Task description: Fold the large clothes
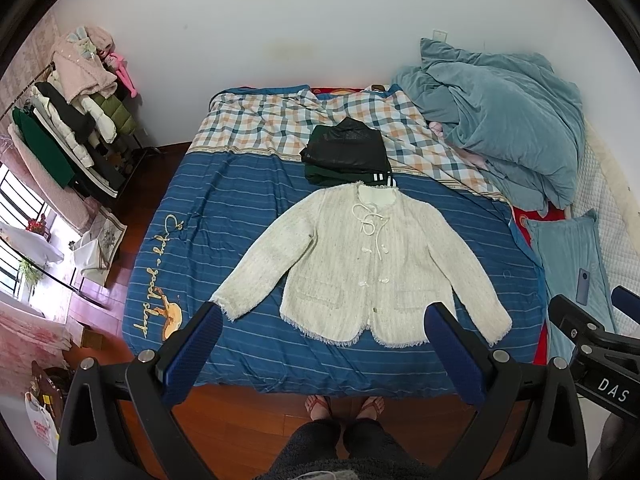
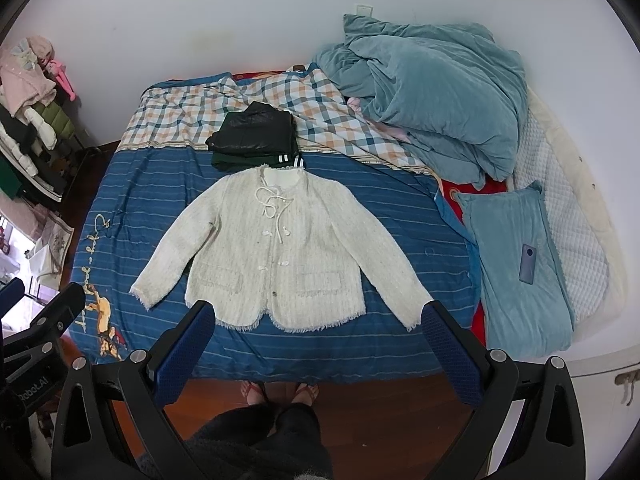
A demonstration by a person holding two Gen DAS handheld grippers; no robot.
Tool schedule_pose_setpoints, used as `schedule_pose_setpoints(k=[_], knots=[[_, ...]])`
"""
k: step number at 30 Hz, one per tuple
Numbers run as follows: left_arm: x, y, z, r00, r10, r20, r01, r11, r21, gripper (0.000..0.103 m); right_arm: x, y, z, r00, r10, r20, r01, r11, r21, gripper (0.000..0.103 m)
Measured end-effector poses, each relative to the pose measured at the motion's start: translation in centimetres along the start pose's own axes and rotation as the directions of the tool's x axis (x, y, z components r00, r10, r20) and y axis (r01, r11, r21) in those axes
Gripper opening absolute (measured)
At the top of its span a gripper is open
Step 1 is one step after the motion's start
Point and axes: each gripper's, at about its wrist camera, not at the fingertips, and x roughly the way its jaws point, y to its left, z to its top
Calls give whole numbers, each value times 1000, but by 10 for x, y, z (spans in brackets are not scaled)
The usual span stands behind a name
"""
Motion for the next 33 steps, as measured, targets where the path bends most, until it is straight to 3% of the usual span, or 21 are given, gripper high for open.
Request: schedule_pose_setpoints(k=[33], knots=[[0, -12, 7, 1000, -6, -3, 6, 1000, 6, 103, 1, 7, 6, 1000, -9, 0, 9, 1000, -9, 103]])
